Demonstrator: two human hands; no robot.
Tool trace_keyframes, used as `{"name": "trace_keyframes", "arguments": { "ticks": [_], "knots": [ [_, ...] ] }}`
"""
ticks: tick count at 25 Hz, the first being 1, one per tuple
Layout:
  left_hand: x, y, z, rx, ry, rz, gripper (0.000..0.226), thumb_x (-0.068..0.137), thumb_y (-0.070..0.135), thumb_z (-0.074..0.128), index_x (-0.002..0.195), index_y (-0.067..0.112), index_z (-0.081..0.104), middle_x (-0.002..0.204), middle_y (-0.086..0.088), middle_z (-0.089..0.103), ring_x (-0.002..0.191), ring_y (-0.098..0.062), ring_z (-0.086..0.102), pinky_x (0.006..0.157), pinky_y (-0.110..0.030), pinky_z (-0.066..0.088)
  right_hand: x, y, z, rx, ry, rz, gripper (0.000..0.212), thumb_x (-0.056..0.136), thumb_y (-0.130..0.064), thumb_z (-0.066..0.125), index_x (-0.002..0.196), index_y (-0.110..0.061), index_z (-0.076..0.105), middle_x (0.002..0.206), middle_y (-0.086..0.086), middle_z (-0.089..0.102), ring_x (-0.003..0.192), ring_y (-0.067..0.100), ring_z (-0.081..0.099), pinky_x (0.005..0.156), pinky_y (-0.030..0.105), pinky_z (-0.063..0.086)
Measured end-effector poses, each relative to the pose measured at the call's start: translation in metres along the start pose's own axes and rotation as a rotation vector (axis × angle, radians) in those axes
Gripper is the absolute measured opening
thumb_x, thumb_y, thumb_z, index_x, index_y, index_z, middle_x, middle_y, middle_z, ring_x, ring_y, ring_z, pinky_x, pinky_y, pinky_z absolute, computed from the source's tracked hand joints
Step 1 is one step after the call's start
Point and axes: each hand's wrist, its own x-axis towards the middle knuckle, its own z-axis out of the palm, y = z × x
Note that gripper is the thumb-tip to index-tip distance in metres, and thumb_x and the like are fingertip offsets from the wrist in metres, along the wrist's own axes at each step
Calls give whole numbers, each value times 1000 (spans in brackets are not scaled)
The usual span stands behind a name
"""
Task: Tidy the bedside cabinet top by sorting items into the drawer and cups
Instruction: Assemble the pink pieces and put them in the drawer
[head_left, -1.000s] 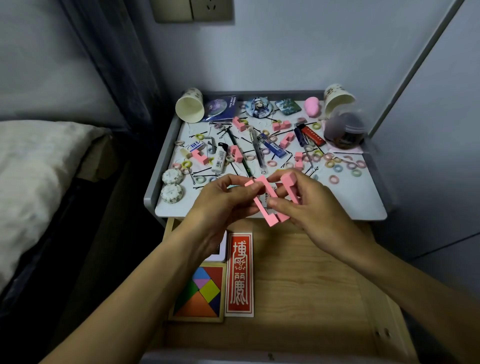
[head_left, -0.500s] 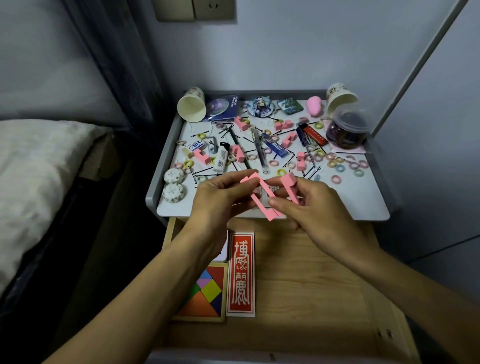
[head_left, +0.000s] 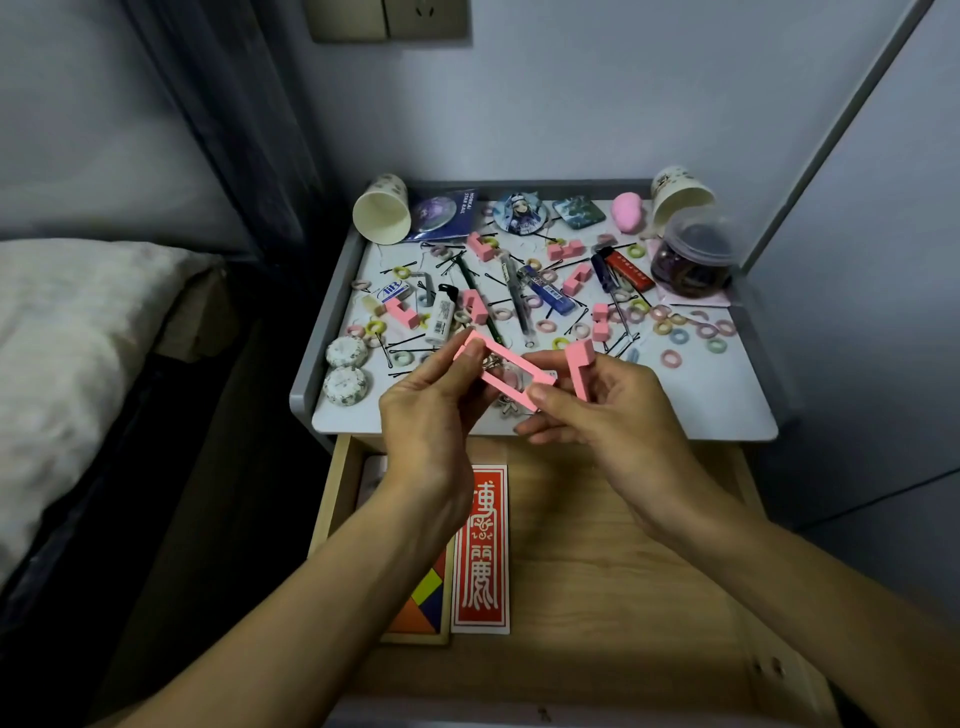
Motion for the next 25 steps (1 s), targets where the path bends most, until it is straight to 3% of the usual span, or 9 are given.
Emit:
{"name": "trace_keyframes", "arguments": {
  "ticks": [5,8,10,16,21,25],
  "knots": [
    [3,3,-3,160,-27,44,26,93,17,63,113,3,71,103,-14,73,86,-19,67,74,-25,58,3,-1,-2,30,-2,9,23,90,-5,63,110,-15,69,89,6,75,75,24,73,69,29,60],
    [9,16,-9,426,-92,100,19,93,21,63,104,10,74,83,1,73,68,-10,58,56,-19,48,5,-3,-7,-20,5,-22,25,89,-5,65,112,-12,69,87,5,75,72,24,73,69,30,61],
    [13,26,-11,514,-182,119,14,92,14,63,101,8,72,77,0,70,61,-10,53,51,-18,45,6,-4,-10,-72,3,-54,26,88,-4,65,112,-13,70,85,4,75,70,24,73,68,31,61],
    [13,37,-16,628,-329,123,15,91,5,60,101,1,70,72,-4,71,55,-10,58,55,-18,52,5,-7,-16,-131,-97,-67,25,89,-3,64,108,-18,70,81,5,74,70,24,72,66,27,59],
    [15,36,-16,618,-320,92,12,91,5,61,97,-1,70,72,-6,72,57,-12,61,56,-19,54,5,-9,-17,-154,-121,-84,27,90,-3,62,106,-23,69,79,2,74,69,21,72,66,26,59],
    [15,34,-16,622,-337,70,16,89,9,65,102,2,69,74,-8,72,57,-16,61,54,-22,53,6,-7,-19,-191,-128,-91,26,90,-2,63,110,-17,69,82,2,75,69,20,72,65,26,59]
  ]
}}
